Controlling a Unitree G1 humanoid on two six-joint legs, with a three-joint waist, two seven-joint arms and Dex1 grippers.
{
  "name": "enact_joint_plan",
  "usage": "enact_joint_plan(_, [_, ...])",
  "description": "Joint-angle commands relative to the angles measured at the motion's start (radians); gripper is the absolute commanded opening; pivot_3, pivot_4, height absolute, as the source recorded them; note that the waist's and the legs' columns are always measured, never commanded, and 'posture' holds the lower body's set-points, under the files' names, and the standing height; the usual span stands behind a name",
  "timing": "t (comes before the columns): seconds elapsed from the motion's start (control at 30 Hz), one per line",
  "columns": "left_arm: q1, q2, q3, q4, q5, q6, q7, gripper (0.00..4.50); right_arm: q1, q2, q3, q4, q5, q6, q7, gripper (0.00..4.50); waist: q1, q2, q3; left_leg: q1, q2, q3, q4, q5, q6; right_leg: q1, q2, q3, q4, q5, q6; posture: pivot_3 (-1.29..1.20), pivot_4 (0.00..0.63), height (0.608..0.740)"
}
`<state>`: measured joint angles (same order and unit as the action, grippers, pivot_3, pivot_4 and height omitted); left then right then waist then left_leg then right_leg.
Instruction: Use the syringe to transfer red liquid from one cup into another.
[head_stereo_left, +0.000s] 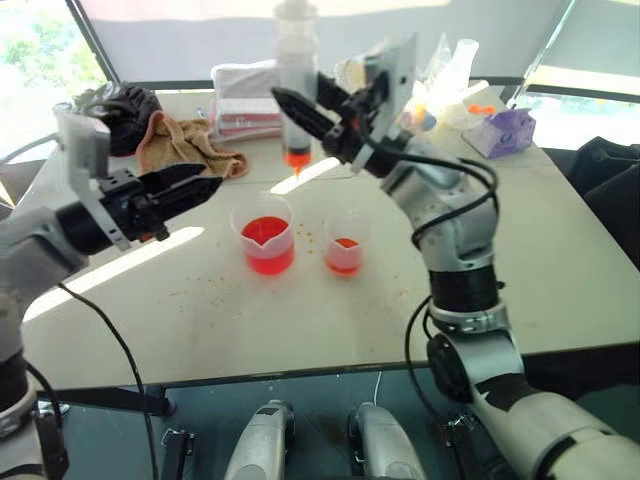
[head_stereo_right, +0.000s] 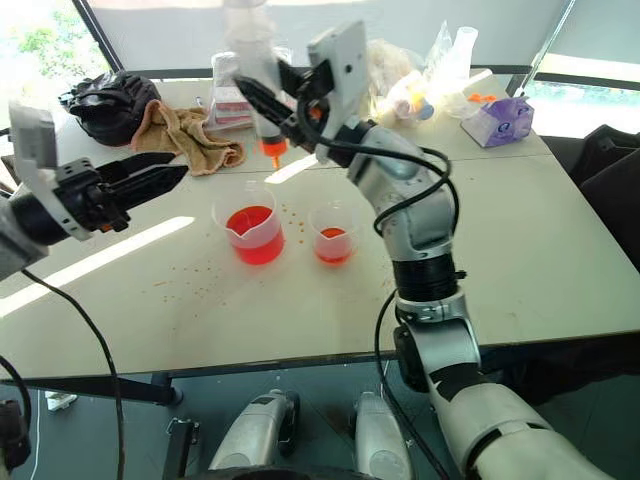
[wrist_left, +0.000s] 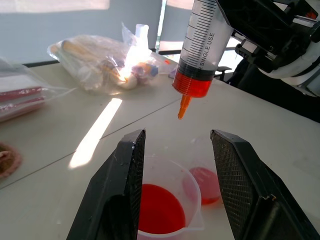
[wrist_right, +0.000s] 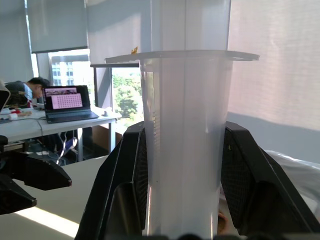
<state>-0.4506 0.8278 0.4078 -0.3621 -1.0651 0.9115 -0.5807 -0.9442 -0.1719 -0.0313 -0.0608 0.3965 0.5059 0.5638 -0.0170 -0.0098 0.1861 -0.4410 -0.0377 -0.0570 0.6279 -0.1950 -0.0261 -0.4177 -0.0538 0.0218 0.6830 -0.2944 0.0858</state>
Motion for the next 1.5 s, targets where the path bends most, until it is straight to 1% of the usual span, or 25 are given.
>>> enact_joint_plan(0.03, [-0.054,-0.007,-0.037,0.026,0.029,-0.042,-0.039,2.19,0.048,-0.061,-0.031,-0.129,0.019,0.044,-0.019,1.42,0.001,0.0,0.0,0.0,0.0,0.0,0.0,0.0,0.0,0.0,0.0,0.0,0.0,0.0,0.0,0.0,0.15,0.736])
enact_joint_plan(0.13, [-0.115,-0.018,-0.092,0.075,0.062,-0.058,-0.078,2.19,0.141,-0.112,-0.028,-0.205,0.011,0.064,-0.03,1.42,0.003,0.0,0.0,0.0,0.0,0.0,0.0,0.0,0.0,0.001,0.0,0.0,-0.001,0.0,0.0,0.0,0.15,0.736])
enact_joint_plan(0.27, [-0.205,-0.04,-0.157,0.14,0.099,-0.072,-0.126,2.19,0.247,-0.125,-0.011,-0.267,-0.002,0.063,-0.06,1.42,0.001,0.0,0.0,0.0,0.0,0.0,0.001,0.0,0.001,0.001,0.001,0.0,-0.001,0.0,0.0,0.0,0.15,0.736])
enact_joint_plan(0.37, [-0.297,-0.081,-0.206,0.197,0.139,-0.09,-0.139,2.19,0.305,-0.122,0.012,-0.31,-0.013,0.057,-0.08,1.42,-0.001,0.0,0.0,0.0,0.0,0.001,0.001,0.0,0.001,0.001,0.002,0.0,-0.001,0.0,0.0,0.0,0.15,0.736])
enact_joint_plan(0.6, [-0.452,-0.162,-0.294,0.3,0.218,-0.128,-0.219,2.19,0.349,-0.106,0.041,-0.363,-0.016,0.058,-0.119,1.42,0.0,-0.001,0.0,0.0,0.001,0.0,0.001,0.0,0.001,0.001,0.004,0.0,-0.001,0.0,0.0,0.0,0.15,0.736])
enact_joint_plan(0.87, [-0.605,-0.275,-0.327,0.46,0.294,-0.165,-0.254,2.19,0.371,-0.108,0.058,-0.38,-0.009,0.052,-0.117,1.42,0.002,-0.001,0.001,0.0,0.0,0.0,0.002,0.0,0.001,0.003,0.005,0.0,-0.001,0.0,0.0,0.0,0.15,0.736])
enact_joint_plan(1.03, [-0.641,-0.313,-0.339,0.494,0.317,-0.167,-0.29,2.19,0.376,-0.111,0.057,-0.378,-0.01,0.049,-0.114,1.42,0.001,-0.001,0.001,0.0,0.0,0.0,0.002,0.0,0.001,0.003,0.005,-0.001,-0.001,0.0,0.0,0.0,0.15,0.736])
enact_joint_plan(1.23, [-0.646,-0.348,-0.343,0.486,0.317,-0.15,-0.313,2.19,0.377,-0.106,0.061,-0.378,-0.01,0.051,-0.119,1.42,-0.001,-0.001,0.001,0.0,0.001,-0.001,0.002,0.0,0.001,0.003,0.006,-0.001,-0.001,0.0,0.0,0.0,0.15,0.736])
enact_joint_plan(1.5, [-0.645,-0.383,-0.375,0.484,0.357,-0.163,-0.326,2.19,0.376,-0.105,0.07,-0.373,-0.013,0.047,-0.114,1.42,0.002,-0.001,0.001,0.0,0.001,-0.001,0.003,0.0,0.001,0.003,0.005,-0.001,-0.001,0.0,0.0,0.0,0.15,0.736])
